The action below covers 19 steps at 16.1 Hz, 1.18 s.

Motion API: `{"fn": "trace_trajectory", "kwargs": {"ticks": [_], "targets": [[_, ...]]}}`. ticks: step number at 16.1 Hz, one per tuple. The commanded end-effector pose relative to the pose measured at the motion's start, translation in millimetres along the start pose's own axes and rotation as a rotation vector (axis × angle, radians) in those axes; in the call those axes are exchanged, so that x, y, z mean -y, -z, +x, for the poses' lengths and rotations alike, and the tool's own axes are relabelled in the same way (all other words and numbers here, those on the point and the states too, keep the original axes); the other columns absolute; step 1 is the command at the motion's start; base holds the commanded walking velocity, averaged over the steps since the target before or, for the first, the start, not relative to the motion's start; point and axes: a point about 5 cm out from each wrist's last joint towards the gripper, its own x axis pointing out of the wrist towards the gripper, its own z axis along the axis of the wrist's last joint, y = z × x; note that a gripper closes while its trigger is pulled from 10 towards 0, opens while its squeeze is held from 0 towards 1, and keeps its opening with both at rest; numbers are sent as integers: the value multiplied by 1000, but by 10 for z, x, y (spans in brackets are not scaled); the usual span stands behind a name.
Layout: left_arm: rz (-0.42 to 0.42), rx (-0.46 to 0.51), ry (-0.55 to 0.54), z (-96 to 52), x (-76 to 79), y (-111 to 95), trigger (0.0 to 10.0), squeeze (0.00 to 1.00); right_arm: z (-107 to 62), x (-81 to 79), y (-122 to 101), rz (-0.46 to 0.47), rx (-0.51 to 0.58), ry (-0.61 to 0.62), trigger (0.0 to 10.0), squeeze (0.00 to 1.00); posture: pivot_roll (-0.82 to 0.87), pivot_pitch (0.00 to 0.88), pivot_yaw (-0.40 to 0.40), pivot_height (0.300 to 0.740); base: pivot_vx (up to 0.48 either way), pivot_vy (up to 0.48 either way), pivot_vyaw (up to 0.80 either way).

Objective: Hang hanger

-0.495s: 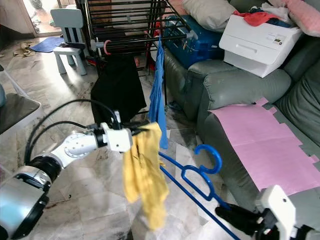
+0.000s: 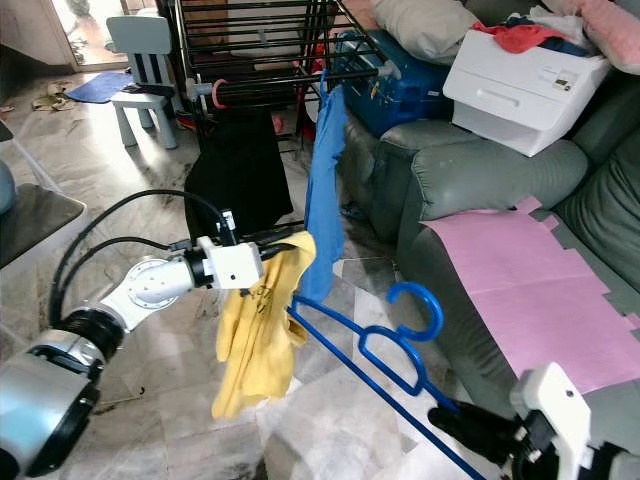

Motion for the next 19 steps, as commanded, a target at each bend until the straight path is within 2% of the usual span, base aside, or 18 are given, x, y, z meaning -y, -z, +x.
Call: {"fn": "trace_trajectory", "kwargs": {"ticks": [1, 4, 6, 7, 12, 14, 16, 19], "targets": [[-2, 80, -1, 27, -32, -93, 10000, 0, 21, 23, -23, -17, 8, -6, 10000, 0, -12, 0, 3, 740, 0, 0, 0], [-24, 128, 40, 22, 42, -129, 10000, 0, 33, 89, -64, -36, 21, 22, 10000, 0, -5, 0, -3, 740, 0, 0, 0], [-39, 92, 49, -47, 71, -63, 10000, 0, -29, 99, -56, -38, 9, 32, 10000, 0, -3, 0, -7, 740, 0, 0, 0], [-41, 58, 44, -91, 56, -16, 10000, 0, -114, 93, -22, -31, -17, 36, 10000, 0, -6, 0, -7, 740, 0, 0, 0], [-53, 48, 29, -104, -44, -8, 10000, 0, -256, 94, 26, -16, -56, 54, 10000, 0, -14, 0, -3, 740, 0, 0, 0], [-47, 90, 40, -66, -68, -68, 10000, 0, -248, 98, 52, -8, -59, 60, 10000, 0, -13, 0, -2, 740, 0, 0, 0], [-11, 183, 87, 0, -27, -194, 10000, 0, -205, 83, 99, 0, -61, 53, 10000, 0, -6, 0, -2, 740, 0, 0, 0], [-11, 250, 125, 38, 27, -279, 10000, 0, -189, 119, 88, -8, -52, 67, 10000, 0, -2, 0, -3, 740, 0, 0, 0]]}}
